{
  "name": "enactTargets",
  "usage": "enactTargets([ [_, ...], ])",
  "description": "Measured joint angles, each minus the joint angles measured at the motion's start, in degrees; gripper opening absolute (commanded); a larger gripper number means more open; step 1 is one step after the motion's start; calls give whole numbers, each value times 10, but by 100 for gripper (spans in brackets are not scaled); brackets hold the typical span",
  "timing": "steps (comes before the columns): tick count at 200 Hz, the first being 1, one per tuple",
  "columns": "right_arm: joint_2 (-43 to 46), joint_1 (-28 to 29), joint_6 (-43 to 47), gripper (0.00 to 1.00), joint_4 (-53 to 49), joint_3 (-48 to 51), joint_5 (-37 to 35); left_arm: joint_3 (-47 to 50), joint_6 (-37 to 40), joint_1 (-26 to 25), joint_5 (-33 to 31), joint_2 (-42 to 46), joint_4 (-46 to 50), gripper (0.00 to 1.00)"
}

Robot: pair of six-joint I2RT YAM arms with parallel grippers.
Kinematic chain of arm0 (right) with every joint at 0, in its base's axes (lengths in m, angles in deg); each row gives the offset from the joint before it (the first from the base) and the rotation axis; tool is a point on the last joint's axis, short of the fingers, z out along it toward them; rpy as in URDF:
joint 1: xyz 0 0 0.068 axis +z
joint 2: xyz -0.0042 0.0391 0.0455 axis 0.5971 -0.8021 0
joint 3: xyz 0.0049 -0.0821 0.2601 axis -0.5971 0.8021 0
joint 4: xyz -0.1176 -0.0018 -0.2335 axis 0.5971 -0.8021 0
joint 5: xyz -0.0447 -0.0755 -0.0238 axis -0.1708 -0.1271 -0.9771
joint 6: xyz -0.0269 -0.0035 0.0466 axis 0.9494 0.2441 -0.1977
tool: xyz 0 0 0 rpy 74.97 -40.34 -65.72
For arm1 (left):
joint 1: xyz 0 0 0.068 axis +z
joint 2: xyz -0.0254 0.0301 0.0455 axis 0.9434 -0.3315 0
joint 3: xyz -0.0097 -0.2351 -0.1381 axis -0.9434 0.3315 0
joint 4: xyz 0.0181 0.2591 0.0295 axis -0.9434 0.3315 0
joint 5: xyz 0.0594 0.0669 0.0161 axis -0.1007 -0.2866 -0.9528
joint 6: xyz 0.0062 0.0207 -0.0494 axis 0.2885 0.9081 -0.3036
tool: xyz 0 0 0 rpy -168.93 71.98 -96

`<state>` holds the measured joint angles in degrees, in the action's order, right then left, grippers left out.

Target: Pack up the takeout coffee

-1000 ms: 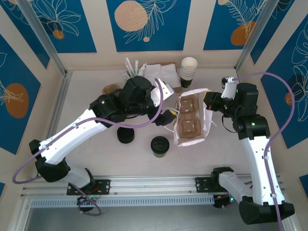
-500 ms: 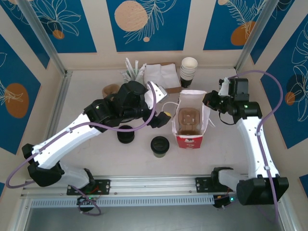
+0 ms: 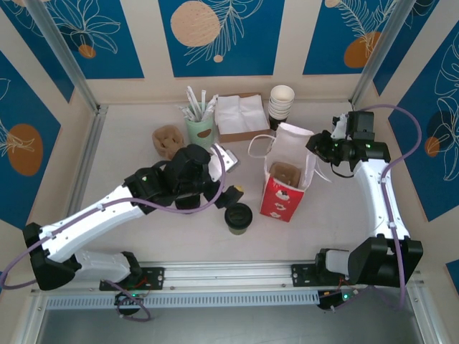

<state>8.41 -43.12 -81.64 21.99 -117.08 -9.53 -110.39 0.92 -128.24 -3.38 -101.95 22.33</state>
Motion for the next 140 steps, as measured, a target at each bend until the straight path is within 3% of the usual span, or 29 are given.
enactTargets([
  [67,7,-14,19,57,-42,-80,-12,60,-94,-50,-74,-14,-14,96],
  [140,48,-22,27,59,-92,-103,-8,87,-213,-89,-87,-64,-8,99],
])
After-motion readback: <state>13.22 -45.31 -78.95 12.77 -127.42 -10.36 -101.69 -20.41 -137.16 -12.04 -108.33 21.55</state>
